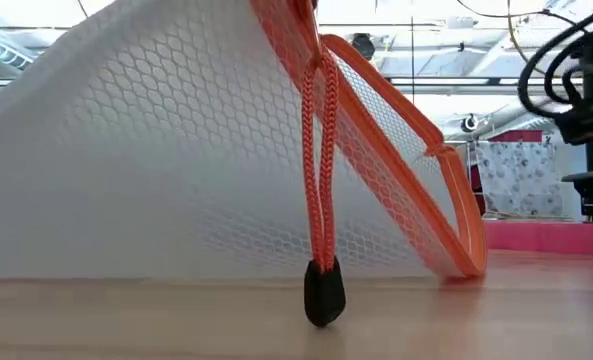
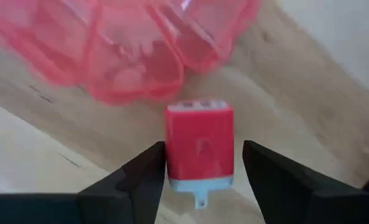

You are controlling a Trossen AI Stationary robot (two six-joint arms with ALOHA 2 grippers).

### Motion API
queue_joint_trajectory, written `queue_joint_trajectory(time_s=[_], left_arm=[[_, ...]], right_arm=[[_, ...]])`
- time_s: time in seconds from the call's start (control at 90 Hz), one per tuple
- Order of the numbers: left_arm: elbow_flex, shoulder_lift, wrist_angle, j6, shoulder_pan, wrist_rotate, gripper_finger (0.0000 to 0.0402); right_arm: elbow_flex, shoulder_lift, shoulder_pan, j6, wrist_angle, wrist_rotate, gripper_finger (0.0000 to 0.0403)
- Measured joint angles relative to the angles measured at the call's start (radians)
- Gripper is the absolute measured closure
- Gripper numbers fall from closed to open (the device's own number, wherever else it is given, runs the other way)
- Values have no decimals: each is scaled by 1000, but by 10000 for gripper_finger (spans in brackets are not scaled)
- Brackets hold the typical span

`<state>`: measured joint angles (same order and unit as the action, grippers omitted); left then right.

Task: Unpack backpack
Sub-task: Put the charger adapter into the orange zip bag

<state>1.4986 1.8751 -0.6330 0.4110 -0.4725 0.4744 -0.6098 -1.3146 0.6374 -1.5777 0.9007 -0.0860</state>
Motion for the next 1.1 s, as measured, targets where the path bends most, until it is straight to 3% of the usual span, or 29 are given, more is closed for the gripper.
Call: queue_joint_trajectory(time_s=[0.167,0.3,0.622,0.756,1.1], left_arm=[[0,0,6,0,0,0,402],[0,0,6,0,0,0,402],[0,0,25,-3,1,0,402],[0,0,25,-4,1,0,402],[0,0,25,-5,1,0,402]], right_arm=[[-1,-47,-22,108,-40,57,249],[-3,-60,-33,148,-49,55,258],[-2,-61,-35,185,-28,-1,195],[-1,-61,-36,188,-30,-13,189],[-2,-61,-57,279,-45,13,279]])
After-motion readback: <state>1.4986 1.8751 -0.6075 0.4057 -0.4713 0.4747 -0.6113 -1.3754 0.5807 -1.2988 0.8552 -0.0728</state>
